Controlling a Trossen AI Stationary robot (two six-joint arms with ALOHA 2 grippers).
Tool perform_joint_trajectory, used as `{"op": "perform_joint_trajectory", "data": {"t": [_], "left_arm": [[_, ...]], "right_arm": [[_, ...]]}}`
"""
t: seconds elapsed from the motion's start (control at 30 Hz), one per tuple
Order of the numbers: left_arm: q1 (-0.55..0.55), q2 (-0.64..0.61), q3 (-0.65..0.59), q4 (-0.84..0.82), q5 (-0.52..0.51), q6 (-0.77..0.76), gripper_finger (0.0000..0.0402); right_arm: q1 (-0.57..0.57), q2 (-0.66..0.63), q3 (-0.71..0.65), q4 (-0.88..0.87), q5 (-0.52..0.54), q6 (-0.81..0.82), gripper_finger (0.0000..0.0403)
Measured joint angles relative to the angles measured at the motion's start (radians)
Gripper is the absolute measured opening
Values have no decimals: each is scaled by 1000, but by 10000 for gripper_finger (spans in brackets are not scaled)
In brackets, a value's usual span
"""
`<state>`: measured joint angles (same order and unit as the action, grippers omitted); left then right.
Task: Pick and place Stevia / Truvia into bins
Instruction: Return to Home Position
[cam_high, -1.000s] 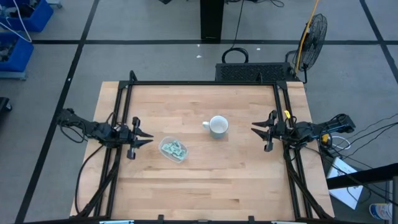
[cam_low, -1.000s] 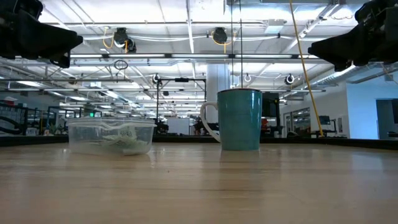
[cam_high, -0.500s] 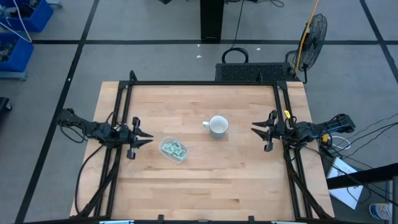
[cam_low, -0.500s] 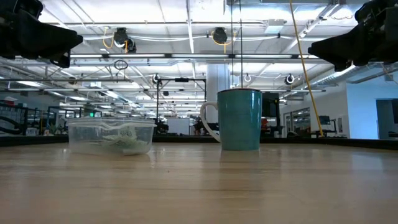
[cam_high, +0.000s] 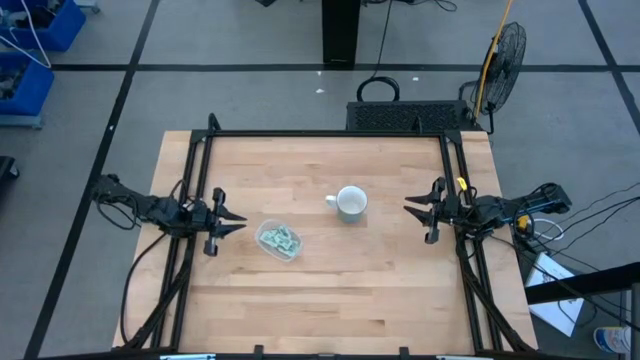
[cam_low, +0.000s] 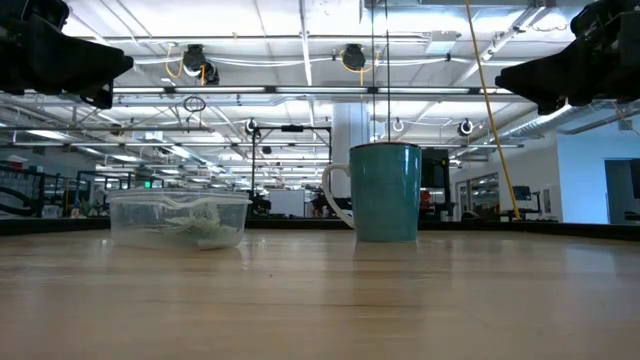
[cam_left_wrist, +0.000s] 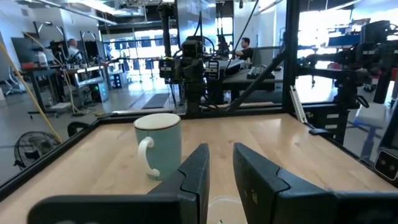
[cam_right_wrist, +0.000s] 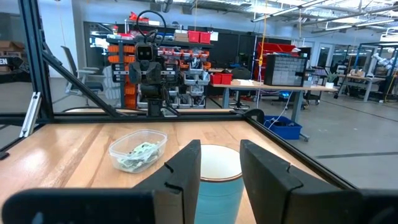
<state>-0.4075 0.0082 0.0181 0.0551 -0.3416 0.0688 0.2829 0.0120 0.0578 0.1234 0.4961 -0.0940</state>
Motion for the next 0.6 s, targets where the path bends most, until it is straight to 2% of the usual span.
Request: {"op": "perform_joint_trajectory", "data": {"t": [0.6], "left_arm": [[0, 0, 0, 1, -1, -24, 79]], "right_arm": [[0, 0, 0, 0, 0, 0, 106]]}}
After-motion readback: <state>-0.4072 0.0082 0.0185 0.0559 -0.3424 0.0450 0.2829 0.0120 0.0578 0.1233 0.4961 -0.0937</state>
